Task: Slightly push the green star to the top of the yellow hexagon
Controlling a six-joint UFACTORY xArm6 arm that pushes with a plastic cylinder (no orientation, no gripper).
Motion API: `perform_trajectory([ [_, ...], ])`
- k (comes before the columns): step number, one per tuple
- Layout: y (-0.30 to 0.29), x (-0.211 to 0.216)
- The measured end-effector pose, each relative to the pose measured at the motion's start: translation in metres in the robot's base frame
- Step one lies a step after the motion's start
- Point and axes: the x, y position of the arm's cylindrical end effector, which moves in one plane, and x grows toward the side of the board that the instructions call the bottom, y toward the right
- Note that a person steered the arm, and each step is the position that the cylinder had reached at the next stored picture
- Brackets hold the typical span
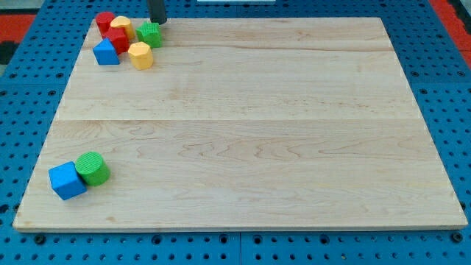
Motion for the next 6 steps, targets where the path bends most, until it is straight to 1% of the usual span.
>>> perform_trajectory([
  [1, 0.011, 0.016],
  [2, 0.012, 0.02],
  [3, 0.022, 0.001],
  [6, 0.021, 0.0],
])
